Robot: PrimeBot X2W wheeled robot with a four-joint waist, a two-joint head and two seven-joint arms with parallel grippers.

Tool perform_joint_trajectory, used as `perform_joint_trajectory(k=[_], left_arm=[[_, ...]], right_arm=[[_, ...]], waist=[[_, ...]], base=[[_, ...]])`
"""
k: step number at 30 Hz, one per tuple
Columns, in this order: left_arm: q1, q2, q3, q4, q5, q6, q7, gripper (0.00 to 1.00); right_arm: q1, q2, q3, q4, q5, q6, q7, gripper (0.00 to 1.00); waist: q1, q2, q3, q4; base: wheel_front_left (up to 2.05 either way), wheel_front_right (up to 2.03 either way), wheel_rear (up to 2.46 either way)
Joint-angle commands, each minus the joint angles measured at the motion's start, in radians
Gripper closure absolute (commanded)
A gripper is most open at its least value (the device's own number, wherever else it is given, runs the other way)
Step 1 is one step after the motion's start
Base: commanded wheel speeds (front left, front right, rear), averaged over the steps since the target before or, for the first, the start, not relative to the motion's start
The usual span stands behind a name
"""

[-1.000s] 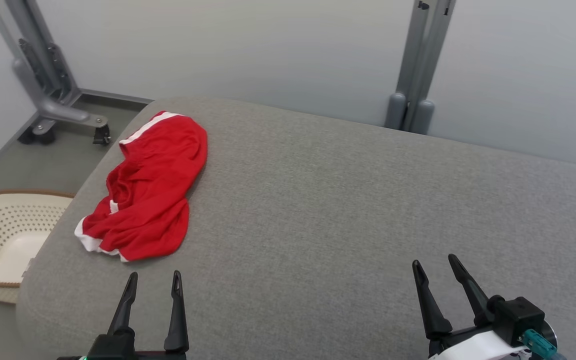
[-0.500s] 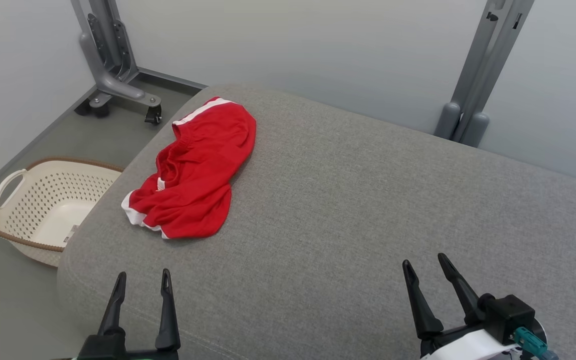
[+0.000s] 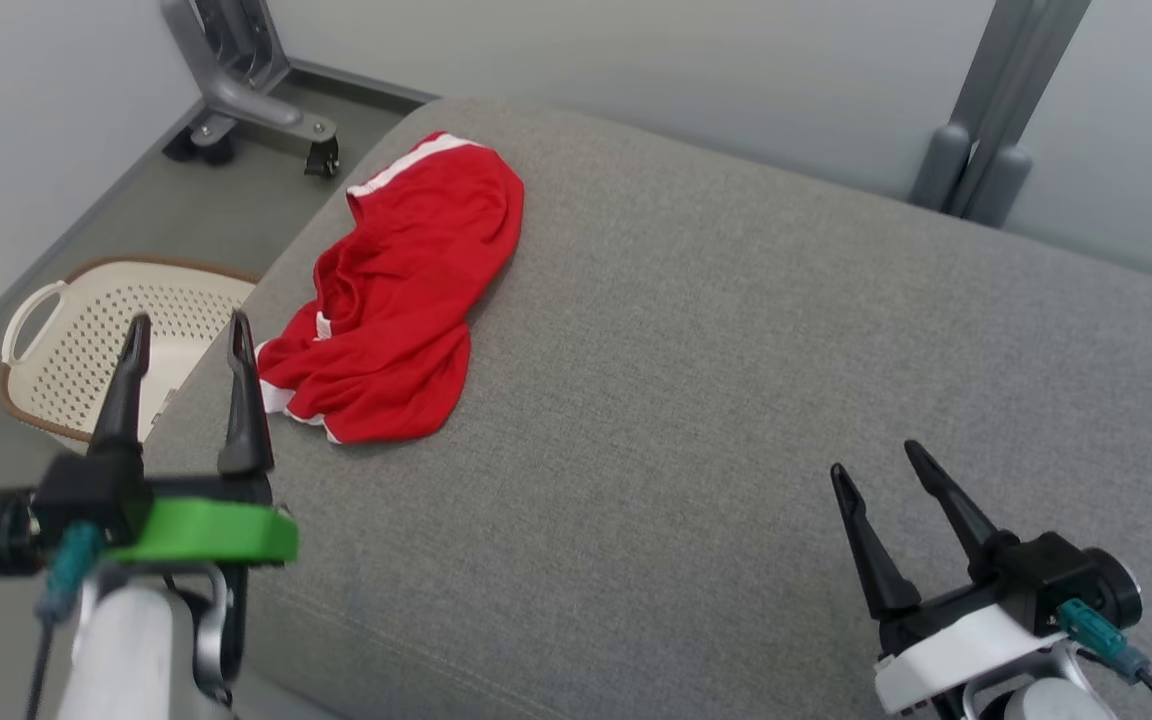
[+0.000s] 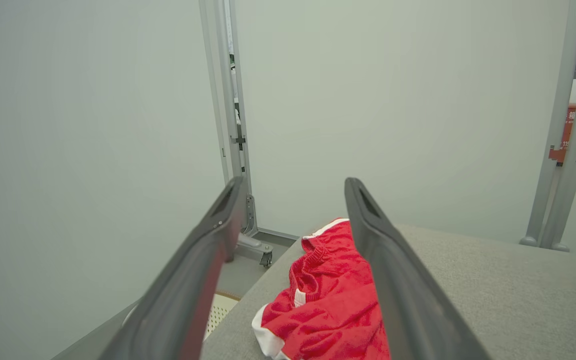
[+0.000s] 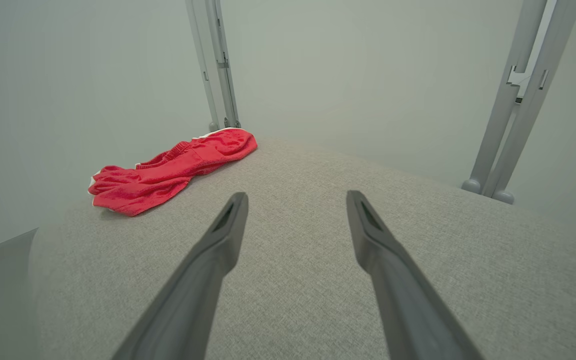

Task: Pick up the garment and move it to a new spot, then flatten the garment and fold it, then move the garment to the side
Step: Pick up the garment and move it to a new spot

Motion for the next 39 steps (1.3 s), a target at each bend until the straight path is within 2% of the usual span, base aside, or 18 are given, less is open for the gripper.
perform_joint_trajectory(k=[1, 6, 11, 16, 21, 30, 37, 38, 39], left_arm=[[-0.081, 0.013, 0.008, 0.051, -0.025, -0.014, 0.040, 0.00], [-0.370, 0.055, 0.019, 0.186, -0.075, -0.047, 0.220, 0.00], [-0.629, 0.089, 0.034, 0.388, -0.139, -0.064, 0.392, 0.00], [-0.816, 0.107, 0.070, 0.612, -0.227, -0.085, 0.465, 0.00], [-0.943, 0.147, 0.102, 0.807, -0.326, -0.099, 0.561, 0.00], [-1.032, 0.218, 0.085, 1.000, -0.337, -0.101, 0.586, 0.00], [-1.047, 0.227, 0.087, 1.085, -0.354, -0.102, 0.566, 0.00], [-1.048, 0.222, 0.083, 1.092, -0.357, -0.103, 0.559, 0.43], [-1.049, 0.219, 0.080, 1.093, -0.359, -0.103, 0.550, 1.00]], right_arm=[[-0.031, -0.027, 0.004, -0.005, -0.009, -0.002, -0.003, 0.00], [-0.127, -0.110, 0.013, -0.023, -0.030, -0.002, -0.003, 0.00], [-0.197, -0.163, 0.018, -0.040, -0.042, -0.002, -0.003, 0.00], [-0.241, -0.191, 0.023, -0.049, -0.046, -0.002, -0.003, 0.00], [-0.265, -0.190, 0.001, -0.052, -0.065, -0.002, -0.003, 0.00], [-0.273, -0.168, -0.031, -0.045, -0.091, -0.003, 0.006, 0.00], [-0.273, -0.161, -0.071, -0.033, -0.112, -0.005, 0.012, 0.00], [-0.273, -0.159, -0.078, -0.030, -0.114, -0.005, 0.013, 0.00], [-0.274, -0.156, -0.081, -0.029, -0.117, -0.006, 0.014, 0.00]], waist=[[0.0000, 0.0000, 0.165, -0.032], [0.0000, 0.0000, 0.323, -0.069], [0.0000, 0.0000, 0.441, -0.101], [0.0000, 0.0000, 0.517, -0.147], [0.0000, 0.0000, 0.576, -0.197], [0.0000, 0.0000, 0.667, -0.258], [0.0000, 0.0000, 0.708, -0.281], [0.0000, 0.0000, 0.710, -0.282], [0.0000, 0.0000, 0.711, -0.283]], base=[[0.00, 0.00, 0.00], [0.00, 0.00, 0.00], [0.00, 0.00, 0.00], [0.00, 0.00, 0.00], [0.00, 0.00, 0.00], [0.00, 0.00, 0.00], [0.00, 0.00, 0.00], [0.00, 0.00, 0.00], [0.00, 0.00, 0.00]])
